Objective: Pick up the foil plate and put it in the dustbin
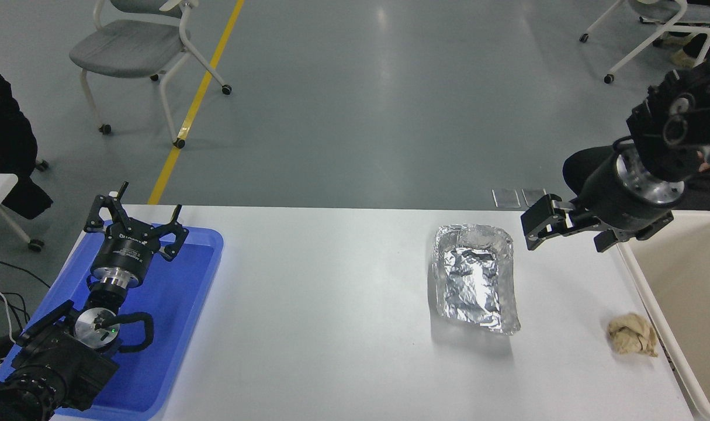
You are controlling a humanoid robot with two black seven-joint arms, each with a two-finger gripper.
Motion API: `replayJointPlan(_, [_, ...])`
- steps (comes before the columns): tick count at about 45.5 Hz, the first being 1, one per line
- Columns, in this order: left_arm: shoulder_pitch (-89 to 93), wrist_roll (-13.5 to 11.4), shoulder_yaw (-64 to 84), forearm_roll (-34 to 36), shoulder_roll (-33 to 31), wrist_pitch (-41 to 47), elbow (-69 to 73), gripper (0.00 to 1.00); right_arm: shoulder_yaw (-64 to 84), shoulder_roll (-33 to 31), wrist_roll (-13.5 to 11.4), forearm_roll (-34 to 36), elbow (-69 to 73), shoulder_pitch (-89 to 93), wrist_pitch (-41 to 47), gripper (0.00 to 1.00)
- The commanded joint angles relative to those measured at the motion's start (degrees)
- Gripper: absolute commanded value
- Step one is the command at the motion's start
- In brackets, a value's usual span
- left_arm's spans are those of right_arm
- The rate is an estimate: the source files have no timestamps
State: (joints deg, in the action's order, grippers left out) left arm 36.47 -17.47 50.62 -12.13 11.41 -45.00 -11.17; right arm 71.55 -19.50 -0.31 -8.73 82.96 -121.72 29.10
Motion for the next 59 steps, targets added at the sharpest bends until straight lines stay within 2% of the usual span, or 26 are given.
replayJointPlan(1, [0.0, 0.0, 0.0, 0.0, 0.0, 0.0, 0.0, 1.00, -4.3, 0.2, 0.1, -1.2, -11.6, 15.0, -5.6, 1.00])
replayJointPlan(5, [0.0, 0.0, 0.0, 0.0, 0.0, 0.0, 0.0, 1.00, -6.9, 0.3, 0.0, -1.6, -16.7, 21.9, -8.7, 1.00])
replayJointPlan(16, [0.0, 0.0, 0.0, 0.0, 0.0, 0.0, 0.0, 1.00, -15.8, 1.7, -0.3, -6.5, -28.0, 36.1, -9.6, 1.00])
replayJointPlan(26, [0.0, 0.0, 0.0, 0.0, 0.0, 0.0, 0.0, 1.00, -19.4, 3.7, -0.3, -7.4, -36.4, 45.9, -12.3, 1.00])
replayJointPlan(35, [0.0, 0.0, 0.0, 0.0, -0.1, 0.0, 0.0, 1.00, -27.7, 6.5, -0.4, -13.4, -45.6, 55.1, -14.7, 0.99])
replayJointPlan(41, [0.0, 0.0, 0.0, 0.0, -0.1, 0.0, 0.0, 1.00, -32.6, 7.1, -0.5, -18.2, -46.7, 57.6, -15.3, 0.97])
replayJointPlan(46, [0.0, 0.0, 0.0, 0.0, -0.1, 0.0, 0.0, 1.00, -33.8, 7.3, -0.4, -19.5, -46.8, 58.3, -16.2, 0.85])
replayJointPlan(49, [0.0, 0.0, 0.0, 0.0, -0.1, 0.0, 0.0, 1.00, -33.8, 7.3, -0.4, -19.5, -46.8, 58.4, -16.3, 0.74])
replayJointPlan(51, [0.0, 0.0, 0.0, 0.0, -0.1, 0.0, 0.0, 1.00, -33.8, 7.3, -0.5, -19.5, -46.9, 58.5, -16.4, 0.63])
replayJointPlan(54, [0.0, 0.0, 0.0, 0.0, -0.1, 0.0, -0.2, 1.00, -33.8, 7.3, -0.5, -19.5, -47.3, 58.8, -16.8, 0.40])
replayJointPlan(59, [0.0, 0.0, 0.0, 0.0, -0.1, 0.0, 0.0, 1.00, -33.8, 7.4, -0.5, -19.5, -47.9, 59.2, -17.0, 0.24])
